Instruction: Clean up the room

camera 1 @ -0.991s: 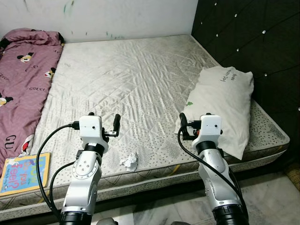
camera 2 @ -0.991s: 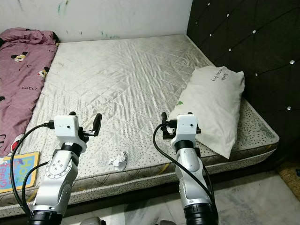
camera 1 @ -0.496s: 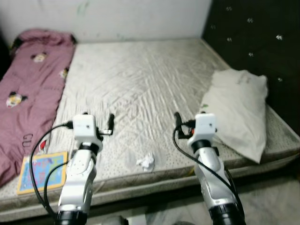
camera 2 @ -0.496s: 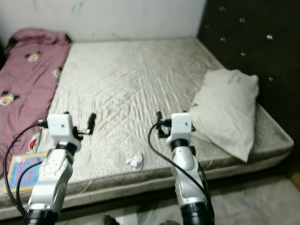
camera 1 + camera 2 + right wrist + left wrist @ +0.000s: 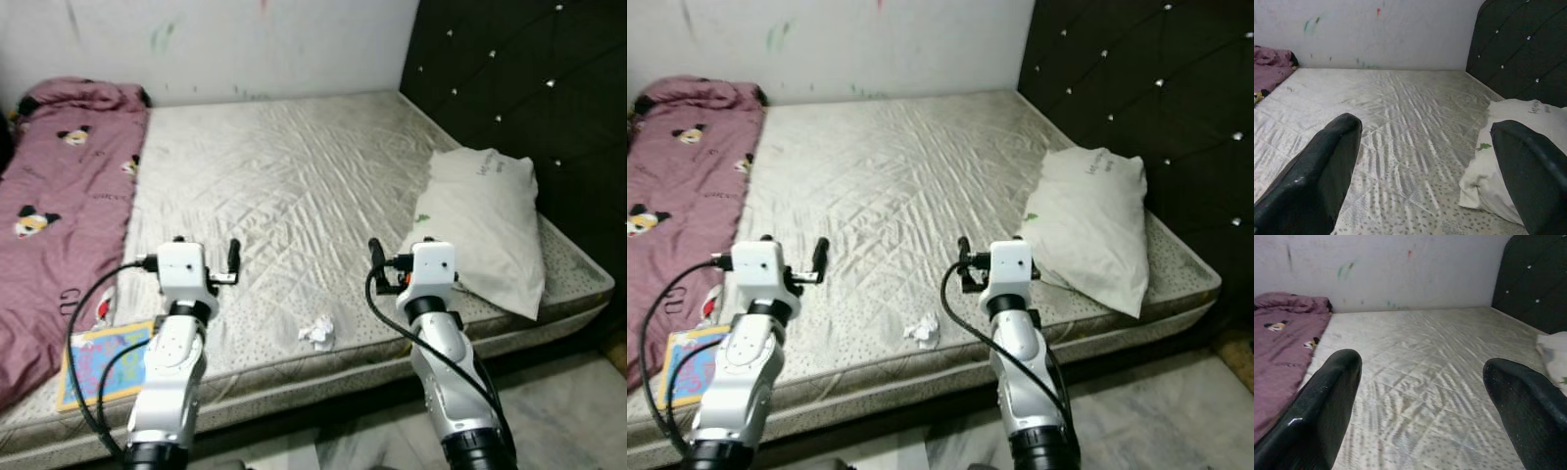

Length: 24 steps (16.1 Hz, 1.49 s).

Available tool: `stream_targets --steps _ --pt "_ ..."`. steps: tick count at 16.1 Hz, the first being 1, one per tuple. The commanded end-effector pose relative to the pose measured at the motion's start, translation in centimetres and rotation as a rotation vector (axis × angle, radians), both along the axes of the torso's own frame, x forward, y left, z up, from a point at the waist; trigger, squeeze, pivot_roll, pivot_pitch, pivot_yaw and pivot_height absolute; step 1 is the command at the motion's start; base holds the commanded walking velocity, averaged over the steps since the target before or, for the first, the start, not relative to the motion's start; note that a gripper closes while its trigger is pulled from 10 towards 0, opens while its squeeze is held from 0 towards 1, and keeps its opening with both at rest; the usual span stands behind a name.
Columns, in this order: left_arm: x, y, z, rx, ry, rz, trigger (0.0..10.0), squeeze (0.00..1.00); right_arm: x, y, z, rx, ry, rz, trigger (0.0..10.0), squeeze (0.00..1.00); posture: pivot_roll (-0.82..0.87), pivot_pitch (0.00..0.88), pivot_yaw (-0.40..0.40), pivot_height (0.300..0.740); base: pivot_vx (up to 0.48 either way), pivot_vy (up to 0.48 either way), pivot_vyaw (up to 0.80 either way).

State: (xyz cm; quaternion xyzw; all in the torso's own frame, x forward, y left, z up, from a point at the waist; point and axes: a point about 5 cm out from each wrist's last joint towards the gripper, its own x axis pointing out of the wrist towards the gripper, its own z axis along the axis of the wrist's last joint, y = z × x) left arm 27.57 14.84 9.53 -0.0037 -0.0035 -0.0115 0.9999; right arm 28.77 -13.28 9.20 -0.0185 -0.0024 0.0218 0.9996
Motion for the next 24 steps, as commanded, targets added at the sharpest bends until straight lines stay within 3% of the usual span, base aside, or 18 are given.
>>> stream_targets --steps 1,6,24 --pt "0.26 -0.09 0.26 0.011 -0.014 -0.012 10.0 0.0 0.19 -0.42 0.3 -0.01 -0.012 -0.005 10.0 0.0 0.0 0.0 -0.009 0.74 0.0 0.0 0.0" --pt "0.19 -0.23 0.34 0.014 -0.024 -0.042 10.0 0.0 0.14 -0.22 0.3 -0.023 -0.017 0.018 10.0 0.0 0.01 0.0 -0.009 0.74 0.0 0.0 0.32" --pt "0.07 -0.63 0.48 -0.014 -0.038 -0.08 10.0 0.0 0.17 -0.26 0.14 -0.028 -0.008 0.014 10.0 0.0 0.0 0.0 -0.009 0.74 0.0 0.0 0.0"
